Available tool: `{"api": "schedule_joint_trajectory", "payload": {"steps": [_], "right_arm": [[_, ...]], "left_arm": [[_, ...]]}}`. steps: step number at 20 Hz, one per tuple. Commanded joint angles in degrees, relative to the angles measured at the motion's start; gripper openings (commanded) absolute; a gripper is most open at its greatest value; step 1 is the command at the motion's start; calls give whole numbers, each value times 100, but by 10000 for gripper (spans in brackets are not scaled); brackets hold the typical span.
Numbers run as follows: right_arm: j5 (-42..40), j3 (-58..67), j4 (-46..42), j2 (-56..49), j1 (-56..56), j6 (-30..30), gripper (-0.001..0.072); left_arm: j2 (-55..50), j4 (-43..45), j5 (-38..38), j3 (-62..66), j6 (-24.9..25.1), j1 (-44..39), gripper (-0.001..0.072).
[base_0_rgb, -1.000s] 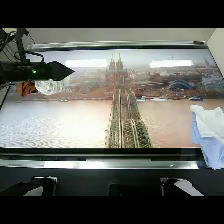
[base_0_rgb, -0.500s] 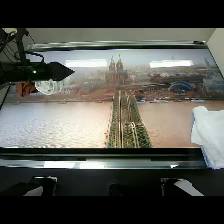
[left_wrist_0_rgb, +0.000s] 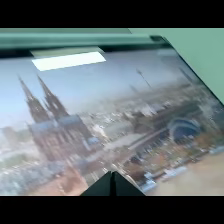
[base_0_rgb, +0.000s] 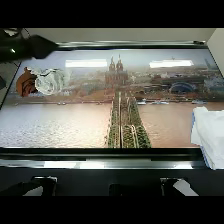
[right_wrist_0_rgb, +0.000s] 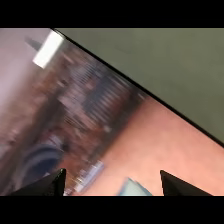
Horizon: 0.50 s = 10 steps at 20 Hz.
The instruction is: Fold the shirts.
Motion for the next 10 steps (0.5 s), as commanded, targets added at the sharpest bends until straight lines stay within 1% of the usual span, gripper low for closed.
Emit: {"api": "schedule_joint_trajectory", "payload": {"steps": [1, 2, 3, 4, 5, 6, 7, 8, 10], "right_arm": [[-645, 743, 610, 20, 1740, -262, 681], [-85, 737, 385, -96, 2376, -151, 681], [614, 662, 15, -293, 3056, 286, 682], [1233, 531, -258, -505, 3641, 704, 680], [1858, 323, -437, -750, 4218, 940, 679], [2304, 105, -485, -966, 4686, 981, 680], [2546, -173, -483, -1150, 5125, 1051, 680], [2579, -461, -485, -1255, 5519, 1115, 680], [2267, -949, -669, -1272, 6065, 1283, 680]], "left_arm": [[-125, 2603, -33, 614, -1338, -31, 29], [-210, 3228, -402, 551, -1685, -33, 31], [-326, 3648, -968, 400, -1862, -31, 80], [-442, 3810, -1578, 192, -1860, -26, 279], [-538, 3812, -2234, -127, -1853, -28, 528], [-581, 3641, -2811, -619, -1572, -39, 617], [-509, 3418, -2970, -1266, -1377, -70, 616], [-343, 3263, -2776, -1943, -1384, -107, 616], [212, 3128, -1928, -3309, -1821, -192, 613]]}}
